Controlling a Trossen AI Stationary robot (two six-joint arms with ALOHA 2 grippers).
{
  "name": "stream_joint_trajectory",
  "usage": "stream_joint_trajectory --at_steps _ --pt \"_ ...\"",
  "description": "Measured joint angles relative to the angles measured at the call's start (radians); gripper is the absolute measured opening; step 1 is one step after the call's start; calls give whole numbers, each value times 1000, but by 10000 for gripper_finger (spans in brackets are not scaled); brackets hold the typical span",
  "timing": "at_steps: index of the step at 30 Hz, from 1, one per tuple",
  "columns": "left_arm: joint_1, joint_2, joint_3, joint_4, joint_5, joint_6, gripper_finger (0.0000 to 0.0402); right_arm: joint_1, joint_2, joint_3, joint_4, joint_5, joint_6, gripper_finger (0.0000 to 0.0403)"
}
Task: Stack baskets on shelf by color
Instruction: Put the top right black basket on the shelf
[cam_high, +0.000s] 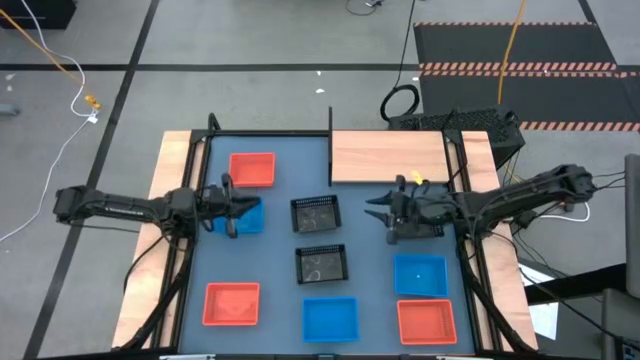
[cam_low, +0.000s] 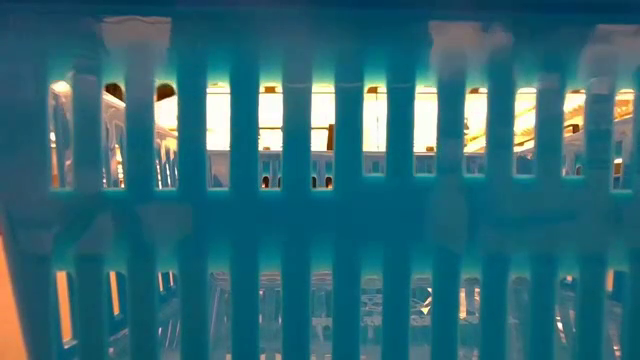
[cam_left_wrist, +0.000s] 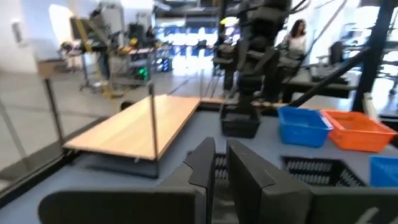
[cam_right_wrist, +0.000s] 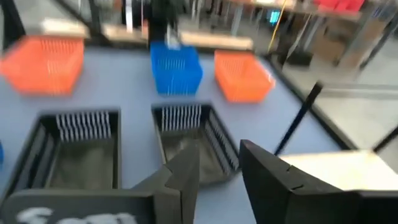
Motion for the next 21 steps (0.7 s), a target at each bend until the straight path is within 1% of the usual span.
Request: stream_joint_trajectory --at_steps 4,7,10,13,16,18,21 --pt "-42 33 0 92 -3 53 42 4 2 130 -344 0 8 123" --pt "-58 61 0 144 -9 86 42 4 2 192 -544 -7 -12 123" --pt "-67 96 0 188 -10 103 42 4 2 225 -703 -8 -72 123" --pt "-68 142 0 239 -19 103 42 4 8 231 -793 -10 -108 123" --pt "-68 203 0 299 -20 99 42 4 31 231 -844 -54 -113 123" --pt "-68 248 1 341 -20 99 42 11 57 231 -868 -60 -126 123" --pt "-68 317 37 344 -43 103 42 34 100 233 -891 -57 -184 123"
